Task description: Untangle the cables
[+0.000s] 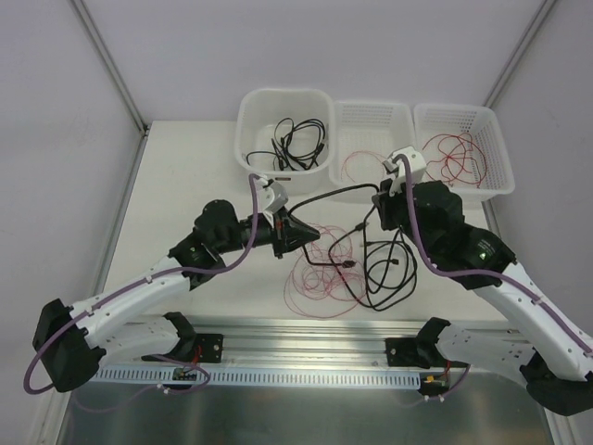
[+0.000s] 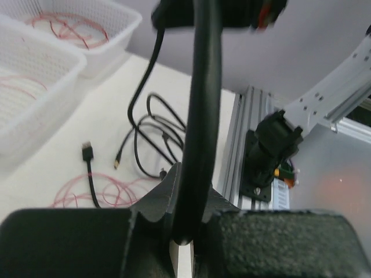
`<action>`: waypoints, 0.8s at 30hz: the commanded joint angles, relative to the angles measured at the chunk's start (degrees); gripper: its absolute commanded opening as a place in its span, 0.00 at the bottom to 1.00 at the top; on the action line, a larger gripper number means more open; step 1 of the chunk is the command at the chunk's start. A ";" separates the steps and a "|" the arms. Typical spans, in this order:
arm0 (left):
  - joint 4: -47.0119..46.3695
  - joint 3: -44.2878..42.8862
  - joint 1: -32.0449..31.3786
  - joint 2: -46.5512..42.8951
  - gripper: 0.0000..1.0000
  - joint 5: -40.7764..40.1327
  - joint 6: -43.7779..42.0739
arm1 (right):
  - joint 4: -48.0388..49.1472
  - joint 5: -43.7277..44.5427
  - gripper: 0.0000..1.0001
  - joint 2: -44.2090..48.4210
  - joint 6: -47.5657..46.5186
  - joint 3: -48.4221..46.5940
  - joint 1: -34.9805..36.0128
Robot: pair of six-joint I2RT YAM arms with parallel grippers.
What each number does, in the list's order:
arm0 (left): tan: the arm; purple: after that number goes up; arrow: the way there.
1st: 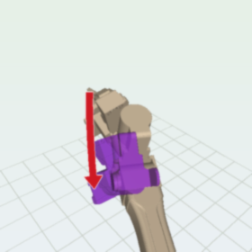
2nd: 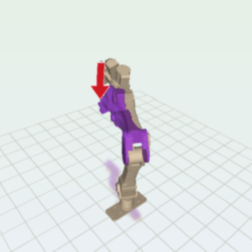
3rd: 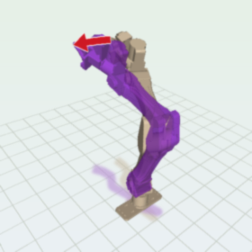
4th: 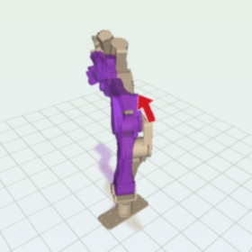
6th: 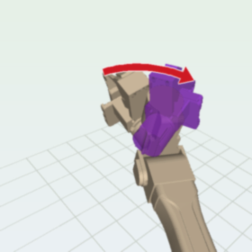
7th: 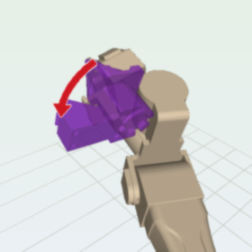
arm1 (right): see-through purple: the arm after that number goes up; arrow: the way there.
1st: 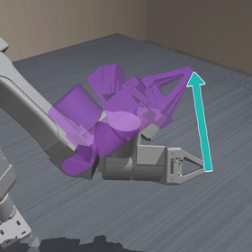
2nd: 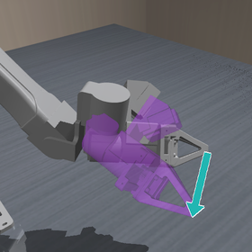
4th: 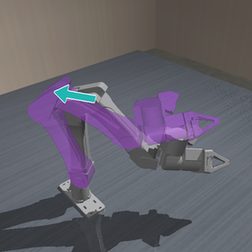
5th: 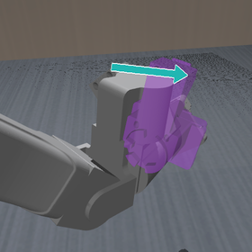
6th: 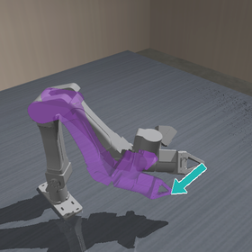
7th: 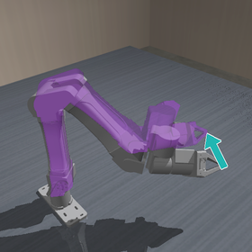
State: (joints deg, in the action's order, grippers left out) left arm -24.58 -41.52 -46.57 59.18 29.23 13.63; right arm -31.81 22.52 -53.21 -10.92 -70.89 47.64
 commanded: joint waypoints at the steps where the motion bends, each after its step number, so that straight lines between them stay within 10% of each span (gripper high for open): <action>1: 3.20 -9.34 -0.54 -4.68 0.00 -3.04 -2.19 | 3.33 -1.52 0.07 -0.75 1.68 3.20 0.00; 9: 23.06 -26.48 -0.46 -5.30 0.00 -12.58 -6.94 | 3.60 -4.59 0.65 -2.16 4.50 7.34 -0.09; 24: 55.96 -29.94 -0.46 3.84 0.00 -19.22 -0.10 | 12.19 -21.98 0.71 1.53 5.64 18.93 0.09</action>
State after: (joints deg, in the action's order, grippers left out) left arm 26.30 -70.70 -46.54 63.68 9.82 10.81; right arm -26.59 9.17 -52.01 -6.68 -54.76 47.66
